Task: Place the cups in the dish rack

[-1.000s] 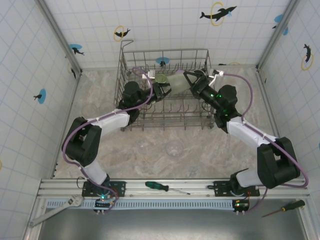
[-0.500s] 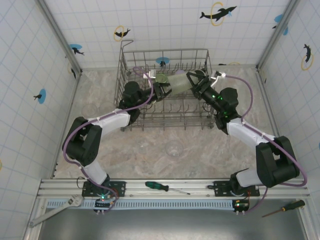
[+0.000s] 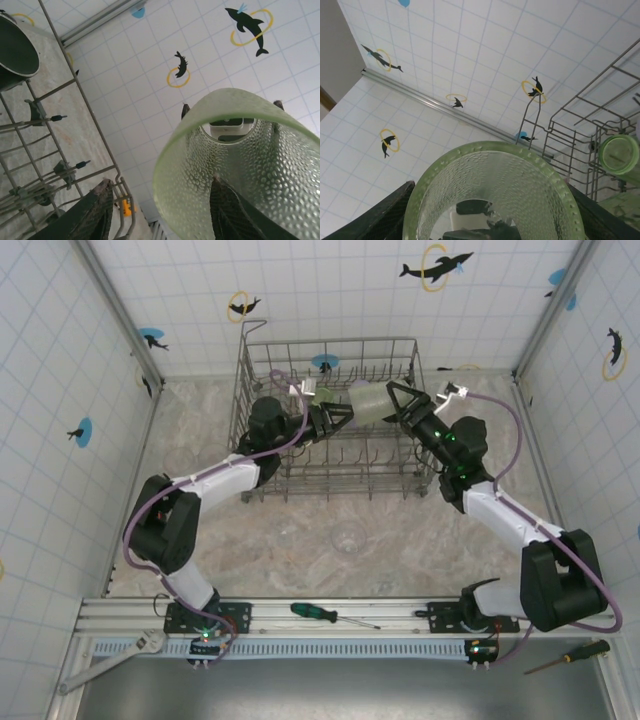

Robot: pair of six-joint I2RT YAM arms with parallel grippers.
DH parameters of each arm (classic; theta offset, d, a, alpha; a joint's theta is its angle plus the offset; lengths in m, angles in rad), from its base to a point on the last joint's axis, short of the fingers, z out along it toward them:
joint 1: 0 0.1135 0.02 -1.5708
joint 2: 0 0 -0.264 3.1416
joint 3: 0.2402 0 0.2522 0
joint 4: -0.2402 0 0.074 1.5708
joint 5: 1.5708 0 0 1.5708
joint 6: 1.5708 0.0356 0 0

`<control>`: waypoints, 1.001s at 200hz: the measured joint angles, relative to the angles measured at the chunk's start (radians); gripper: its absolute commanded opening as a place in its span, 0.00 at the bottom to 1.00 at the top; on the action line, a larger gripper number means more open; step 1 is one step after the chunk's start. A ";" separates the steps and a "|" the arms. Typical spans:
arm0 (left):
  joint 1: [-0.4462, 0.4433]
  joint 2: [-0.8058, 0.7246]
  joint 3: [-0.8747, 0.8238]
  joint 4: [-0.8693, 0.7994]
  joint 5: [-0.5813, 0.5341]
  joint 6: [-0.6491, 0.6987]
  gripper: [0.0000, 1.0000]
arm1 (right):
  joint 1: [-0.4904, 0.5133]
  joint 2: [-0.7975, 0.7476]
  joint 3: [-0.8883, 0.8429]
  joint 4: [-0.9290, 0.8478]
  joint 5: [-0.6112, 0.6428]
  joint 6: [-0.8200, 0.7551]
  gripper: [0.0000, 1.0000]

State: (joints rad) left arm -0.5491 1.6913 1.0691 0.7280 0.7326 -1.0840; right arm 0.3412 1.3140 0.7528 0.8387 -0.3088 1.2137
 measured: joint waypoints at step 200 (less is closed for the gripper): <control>0.230 -0.296 0.098 -0.692 -0.373 0.516 0.98 | 0.187 0.079 0.314 -0.551 0.318 -0.669 0.46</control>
State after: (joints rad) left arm -0.3195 1.3956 1.1667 0.0364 0.3599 -0.5678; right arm 0.5282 1.3933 1.0664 0.2874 0.0093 0.5446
